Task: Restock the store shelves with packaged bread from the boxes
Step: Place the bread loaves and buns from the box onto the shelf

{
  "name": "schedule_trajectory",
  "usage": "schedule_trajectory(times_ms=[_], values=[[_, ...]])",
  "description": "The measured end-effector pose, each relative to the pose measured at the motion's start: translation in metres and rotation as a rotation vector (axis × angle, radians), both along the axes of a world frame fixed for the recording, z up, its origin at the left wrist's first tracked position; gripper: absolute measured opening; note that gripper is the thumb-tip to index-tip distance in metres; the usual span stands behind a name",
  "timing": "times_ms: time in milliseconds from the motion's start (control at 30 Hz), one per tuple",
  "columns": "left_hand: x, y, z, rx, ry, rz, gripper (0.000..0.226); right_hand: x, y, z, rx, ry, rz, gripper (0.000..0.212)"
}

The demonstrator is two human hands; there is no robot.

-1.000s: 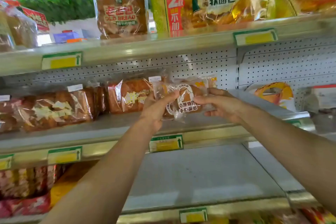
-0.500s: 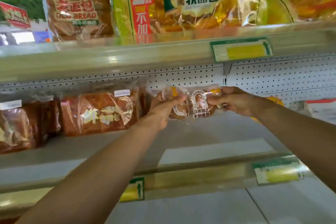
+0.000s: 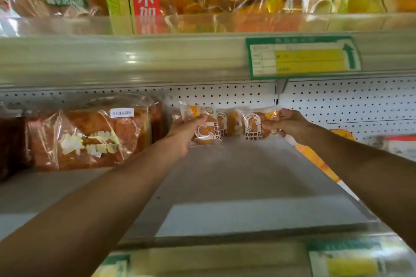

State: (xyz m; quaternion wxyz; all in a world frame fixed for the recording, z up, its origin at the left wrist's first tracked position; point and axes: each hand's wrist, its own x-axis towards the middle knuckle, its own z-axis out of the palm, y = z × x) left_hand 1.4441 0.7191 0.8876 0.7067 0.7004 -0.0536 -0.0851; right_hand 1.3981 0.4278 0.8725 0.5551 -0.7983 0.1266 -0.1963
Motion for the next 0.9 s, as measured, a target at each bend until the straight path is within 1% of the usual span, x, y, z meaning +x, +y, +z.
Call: schedule_trajectory(times_ms=[67, 167, 233, 367, 433, 567, 667, 800, 900], values=[[0.005, 0.0, -0.001, 0.02, -0.008, -0.002, 0.048, 0.007, -0.004, -0.003, 0.023, 0.003, -0.021, 0.037], [0.009, -0.001, -0.002, 0.049, -0.011, -0.011, 0.041, 0.017, -0.012, -0.006, 0.022, 0.05, -0.029, 0.04], [0.011, -0.003, -0.004, 0.05, -0.008, -0.005, 0.044, 0.025, -0.018, -0.008, 0.026, 0.077, -0.041, 0.041], [0.019, -0.007, -0.01, -0.01, 0.029, -0.031, 0.059, 0.029, -0.014, -0.004, -0.053, 0.094, -0.062, 0.032], [0.019, -0.008, -0.01, -0.035, 0.037, -0.051, 0.057, 0.029, -0.013, 0.0, -0.086, 0.083, -0.047, 0.026], [0.021, -0.006, -0.011, -0.08, 0.058, -0.076, 0.059, 0.035, -0.015, 0.003, -0.132, 0.103, -0.078, 0.035], [0.02, -0.008, -0.013, -0.103, 0.067, -0.079, 0.058, 0.037, -0.013, 0.002, -0.141, 0.14, -0.098, 0.036], [0.02, -0.008, -0.013, -0.107, 0.076, -0.105, 0.057, 0.038, -0.012, 0.001, -0.134, 0.153, -0.137, 0.042], [0.02, -0.008, -0.011, -0.109, 0.071, -0.135, 0.048, 0.034, -0.008, 0.002, -0.14, 0.15, -0.165, 0.05]])
